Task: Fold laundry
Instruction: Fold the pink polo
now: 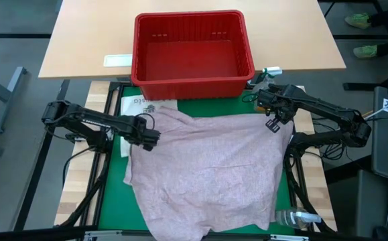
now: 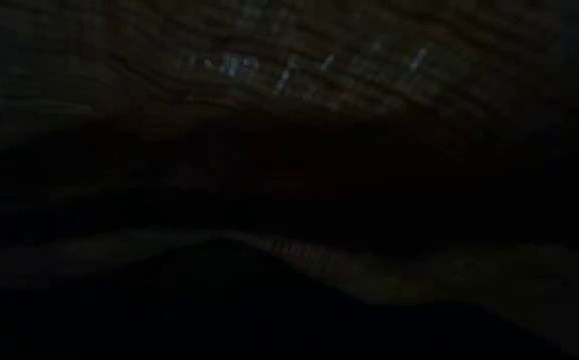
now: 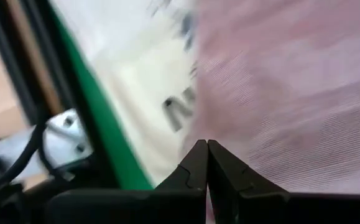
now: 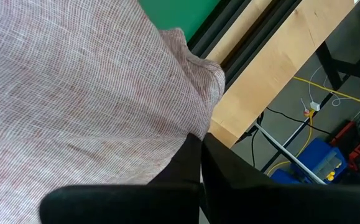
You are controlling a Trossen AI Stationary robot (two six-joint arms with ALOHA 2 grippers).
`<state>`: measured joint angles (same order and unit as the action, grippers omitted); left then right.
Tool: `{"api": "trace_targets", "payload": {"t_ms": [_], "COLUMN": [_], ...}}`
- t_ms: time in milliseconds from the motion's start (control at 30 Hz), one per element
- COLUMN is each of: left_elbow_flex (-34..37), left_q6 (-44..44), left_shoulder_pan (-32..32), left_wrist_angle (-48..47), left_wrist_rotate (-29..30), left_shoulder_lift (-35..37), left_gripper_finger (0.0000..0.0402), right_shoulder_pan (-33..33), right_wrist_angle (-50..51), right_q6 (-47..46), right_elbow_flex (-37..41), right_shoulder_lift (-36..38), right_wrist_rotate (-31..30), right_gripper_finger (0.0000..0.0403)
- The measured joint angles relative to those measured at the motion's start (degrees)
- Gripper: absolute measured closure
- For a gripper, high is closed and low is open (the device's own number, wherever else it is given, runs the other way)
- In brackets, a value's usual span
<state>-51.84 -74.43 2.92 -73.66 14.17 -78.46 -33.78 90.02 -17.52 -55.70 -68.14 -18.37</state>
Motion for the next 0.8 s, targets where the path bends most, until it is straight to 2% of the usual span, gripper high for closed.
{"api": "trace_targets", "payload": {"t_ms": [167, 400, 567, 667, 800], "left_elbow_flex": [-2.91, -2.92, -2.92, -2.92, -2.92], "left_q6": [5.72, 23.81, 32.76, 37.02, 40.28], "left_shoulder_pan": [0.0, -0.27, -2.22, -3.45, -5.26], "left_wrist_angle": [7.02, 21.07, 30.61, 35.94, 41.09], "left_wrist_rotate": [5.95, 11.94, 13.1, 12.21, 12.22], "left_shoulder_lift": [0.02, 0.02, 0.02, 0.02, 0.02], "left_gripper_finger": [0.0401, 0.0401, 0.0401, 0.0385, 0.0339], "right_shoulder_pan": [0.0, 0.02, 0.0, 0.0, 0.01], "right_wrist_angle": [0.0, 0.0, 0.0, 0.0, 0.0], "right_q6": [0.0, 0.0, 0.0, 0.0, 0.0], "right_elbow_flex": [0.0, 0.0, 0.01, 0.02, 0.02], "right_shoulder_lift": [0.0, 0.0, 0.0, 0.0, 0.0], "right_wrist_rotate": [0.0, 0.0, 0.0, 0.0, 0.0], "right_gripper_finger": [0.0401, 0.04, 0.04, 0.04, 0.04]}}
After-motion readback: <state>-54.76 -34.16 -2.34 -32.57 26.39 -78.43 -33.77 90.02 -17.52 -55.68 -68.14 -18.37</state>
